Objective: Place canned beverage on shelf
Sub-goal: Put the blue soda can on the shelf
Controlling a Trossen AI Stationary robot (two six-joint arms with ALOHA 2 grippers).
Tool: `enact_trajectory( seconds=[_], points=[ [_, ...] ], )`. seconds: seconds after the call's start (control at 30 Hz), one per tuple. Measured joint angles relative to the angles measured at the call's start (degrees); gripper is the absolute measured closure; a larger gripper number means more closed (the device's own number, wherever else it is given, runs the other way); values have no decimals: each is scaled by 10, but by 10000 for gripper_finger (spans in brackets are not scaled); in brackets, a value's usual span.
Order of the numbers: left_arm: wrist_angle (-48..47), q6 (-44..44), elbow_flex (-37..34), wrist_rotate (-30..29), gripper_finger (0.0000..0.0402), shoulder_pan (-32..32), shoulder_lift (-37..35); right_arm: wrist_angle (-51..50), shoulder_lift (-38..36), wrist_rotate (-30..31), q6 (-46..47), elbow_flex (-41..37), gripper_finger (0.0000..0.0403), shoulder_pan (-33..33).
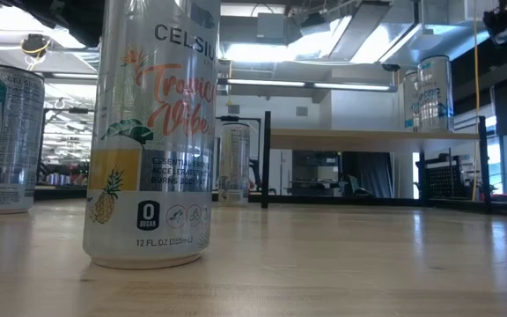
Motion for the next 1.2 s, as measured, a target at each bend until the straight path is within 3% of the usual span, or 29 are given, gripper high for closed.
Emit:
enact_trajectory(
  seconds=[0.33, 0.6, 0.77, 0.93, 1.07, 1.2],
  points=[
    [-1, 4, 0, 0, 154, 0, 0, 13, 4, -10, -26, -42, 55, 0],
    [-1, 5, 0, 0, 154, 0, 0, 37, 4, -5, -114, -47, 203, -1],
    [-1, 5, 0, 0, 154, 0, 0, 90, 5, 0, -197, -15, 203, -1],
    [-1, 5, 0, 1, 154, 0, 0, 133, 13, 67, -298, 28, 203, -4],
    [2, 5, 0, 1, 154, 0, 0, 198, 50, 90, -426, 54, 203, -35],
    [15, 6, 0, 7, 154, 0, 0, 234, 119, 58, -593, 91, 203, -89]
  ],
)
